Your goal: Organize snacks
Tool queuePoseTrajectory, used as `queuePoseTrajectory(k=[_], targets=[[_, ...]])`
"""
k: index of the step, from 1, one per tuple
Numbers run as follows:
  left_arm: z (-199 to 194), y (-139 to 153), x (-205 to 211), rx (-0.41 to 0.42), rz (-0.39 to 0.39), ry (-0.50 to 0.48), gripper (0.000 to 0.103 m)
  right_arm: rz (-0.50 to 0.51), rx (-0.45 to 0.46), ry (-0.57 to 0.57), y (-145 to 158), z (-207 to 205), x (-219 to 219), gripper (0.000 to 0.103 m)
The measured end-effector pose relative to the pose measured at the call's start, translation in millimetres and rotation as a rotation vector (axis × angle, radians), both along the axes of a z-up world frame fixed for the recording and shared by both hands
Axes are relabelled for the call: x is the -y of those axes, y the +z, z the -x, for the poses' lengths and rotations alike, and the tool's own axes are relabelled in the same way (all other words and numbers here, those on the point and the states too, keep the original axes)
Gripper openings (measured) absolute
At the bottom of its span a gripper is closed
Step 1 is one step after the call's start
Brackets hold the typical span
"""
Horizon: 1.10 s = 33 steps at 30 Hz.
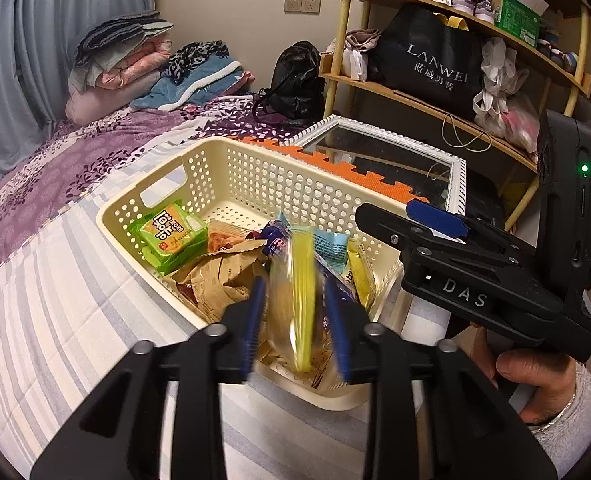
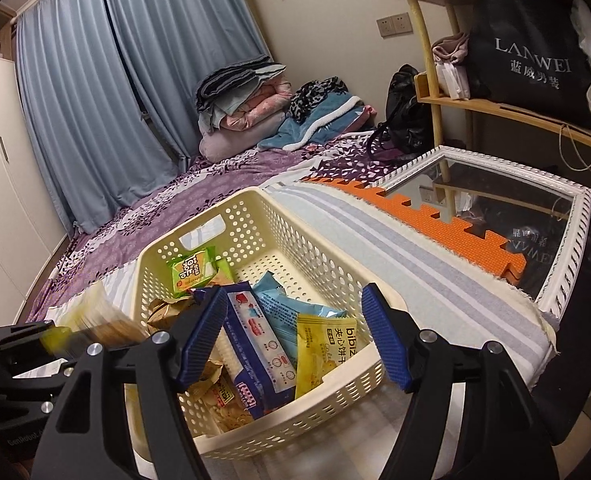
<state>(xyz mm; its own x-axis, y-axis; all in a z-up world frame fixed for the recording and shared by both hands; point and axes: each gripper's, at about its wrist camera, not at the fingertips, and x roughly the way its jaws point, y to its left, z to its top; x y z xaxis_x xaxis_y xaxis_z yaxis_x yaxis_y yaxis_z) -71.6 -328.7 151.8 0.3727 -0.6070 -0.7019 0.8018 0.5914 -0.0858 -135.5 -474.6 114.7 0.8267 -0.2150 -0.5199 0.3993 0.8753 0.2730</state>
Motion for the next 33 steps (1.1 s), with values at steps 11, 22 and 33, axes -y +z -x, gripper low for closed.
queuePoseTrajectory(k=[11,22,33], targets=[[-5,2,-10,0.019,0.002,0.051,0.094,0.004,-0.002,0.007,1,-1,-5,0.070],[-5,4,-14,0.078,-0.047,0.121,0.100,0.017,-0.001,0.005,6,3,-7,0.085],[-1,12,-37,0.123,-0.037,0.201,0.100,0.054,-0.020,0.015,17,8,-22,0.095]])
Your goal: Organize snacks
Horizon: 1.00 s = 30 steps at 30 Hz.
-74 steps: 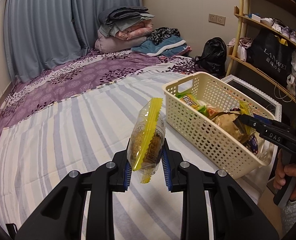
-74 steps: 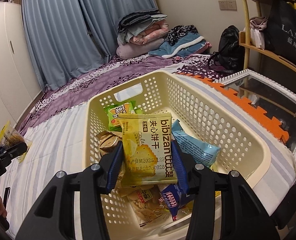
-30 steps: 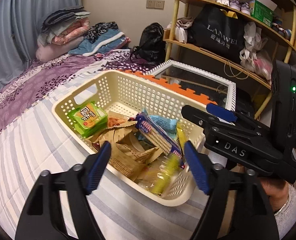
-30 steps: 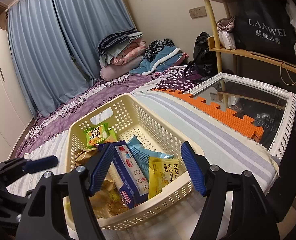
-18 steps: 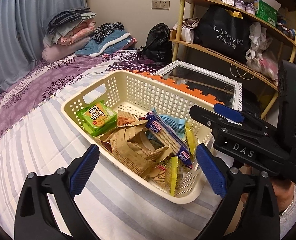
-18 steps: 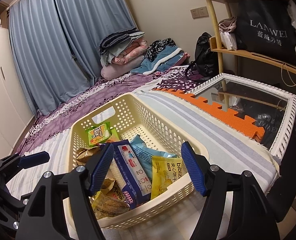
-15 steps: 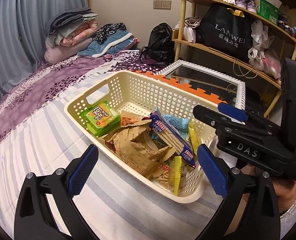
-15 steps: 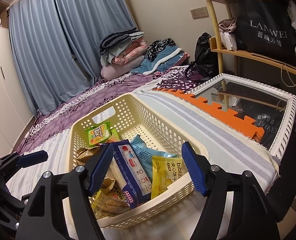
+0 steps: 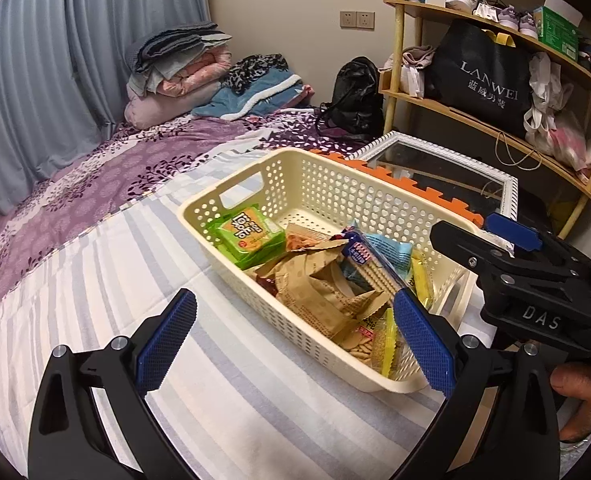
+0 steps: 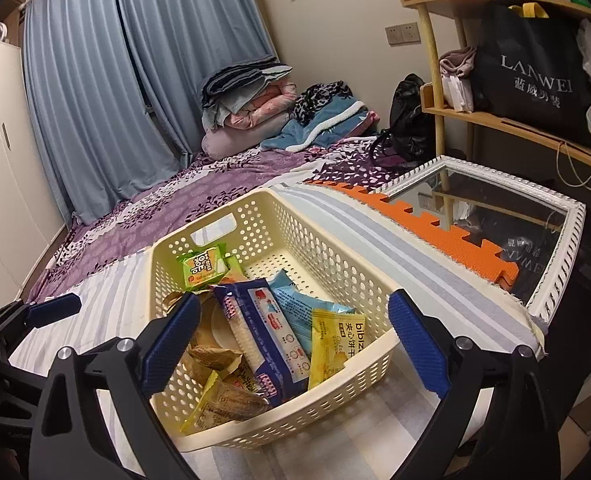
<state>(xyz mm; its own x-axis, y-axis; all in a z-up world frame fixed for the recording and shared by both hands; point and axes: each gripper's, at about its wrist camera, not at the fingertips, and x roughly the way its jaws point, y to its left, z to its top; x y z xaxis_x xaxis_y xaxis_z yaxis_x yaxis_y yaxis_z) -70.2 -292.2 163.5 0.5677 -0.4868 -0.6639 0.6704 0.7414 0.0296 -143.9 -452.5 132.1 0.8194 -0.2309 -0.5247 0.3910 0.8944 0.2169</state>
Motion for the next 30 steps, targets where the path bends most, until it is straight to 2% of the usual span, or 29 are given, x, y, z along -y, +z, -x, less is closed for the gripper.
queuePoseTrajectory(k=[9,14,16,20,24,30], targets=[[8,13,-22,0.065,-0.001,0.086,0.100,0.092,-0.066,-0.025,7,4,-22,0.098],[23,19,-25,0.201,-0.080,0.151,0.100,0.143,-0.097,-0.034,9,11,-31,0.098],[29,21,-26,0.225,-0.088,0.156,0.100,0.155,-0.104,-0.030,10,14,-35,0.098],[34,25,-34,0.231,-0.071,0.162,0.100,0.199,-0.117,-0.027,12,19,-45,0.098],[32,26,-42,0.188,-0.063,0.168,0.100,0.228,-0.126,-0.027,14,25,-51,0.098],[34,21,-44,0.172,-0.100,0.177,0.100,0.245,-0.135,-0.011,16,27,-58,0.098]])
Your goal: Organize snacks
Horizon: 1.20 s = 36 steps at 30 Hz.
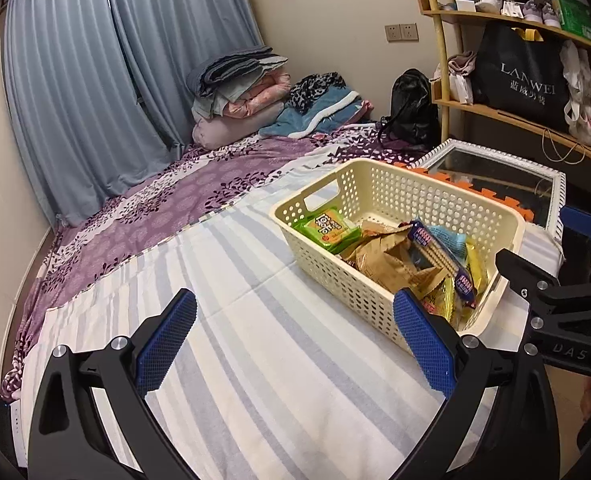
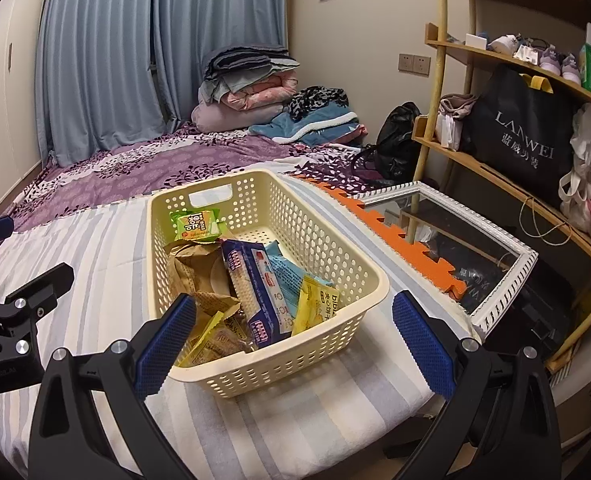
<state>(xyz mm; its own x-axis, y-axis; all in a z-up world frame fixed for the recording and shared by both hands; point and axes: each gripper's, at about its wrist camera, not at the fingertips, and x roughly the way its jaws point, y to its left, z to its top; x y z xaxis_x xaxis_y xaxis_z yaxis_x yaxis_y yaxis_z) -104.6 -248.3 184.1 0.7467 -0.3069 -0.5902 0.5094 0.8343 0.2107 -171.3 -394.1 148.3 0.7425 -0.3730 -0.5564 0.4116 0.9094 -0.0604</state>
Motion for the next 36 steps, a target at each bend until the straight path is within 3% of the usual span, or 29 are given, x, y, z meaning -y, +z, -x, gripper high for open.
queuePoseTrajectory(k=[12,36], targets=[[-3,-5,6,0.008,-0.030,-0.011,0.100,0.021,-0.019,0.014,-3,-2,-7,0.098],[-31,-20,45,0.030,-0.147,-0.014,0.100,-0.034,-0.045,-0.016,-29,-19,22,0.098]])
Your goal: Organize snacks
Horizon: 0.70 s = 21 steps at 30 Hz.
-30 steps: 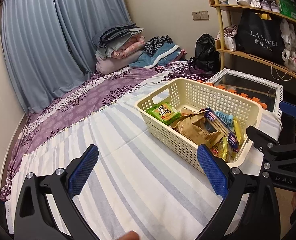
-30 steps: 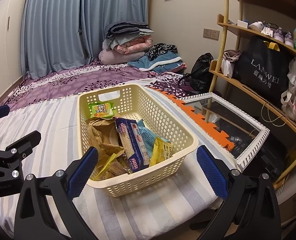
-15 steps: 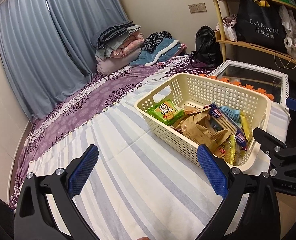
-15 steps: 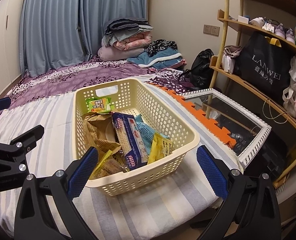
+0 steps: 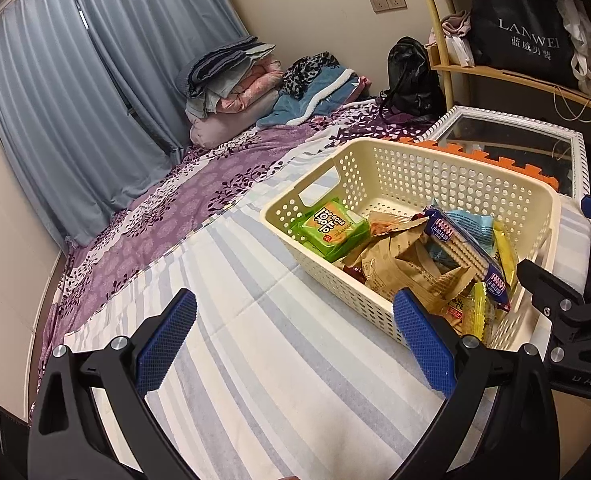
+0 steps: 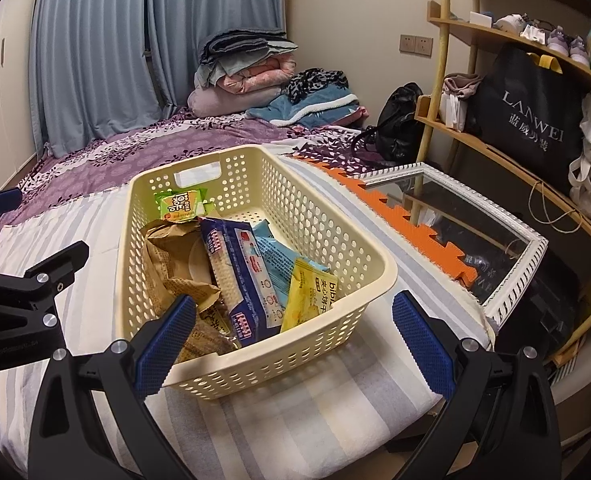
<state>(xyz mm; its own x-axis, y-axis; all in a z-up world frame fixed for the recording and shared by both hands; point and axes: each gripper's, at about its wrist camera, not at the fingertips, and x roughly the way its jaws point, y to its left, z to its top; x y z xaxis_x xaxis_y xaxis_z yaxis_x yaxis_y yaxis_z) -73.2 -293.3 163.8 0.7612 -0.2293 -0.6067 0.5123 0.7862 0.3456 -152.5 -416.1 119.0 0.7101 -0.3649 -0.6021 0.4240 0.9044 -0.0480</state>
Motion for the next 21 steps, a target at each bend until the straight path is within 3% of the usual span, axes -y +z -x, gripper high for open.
queuePoseTrajectory(k=[21], targets=[[-9.6,-8.8,9.7,-0.001,-0.030,-0.021,0.100,0.001,-0.022,-0.019,-8.9,-9.1,3.7,0.098]])
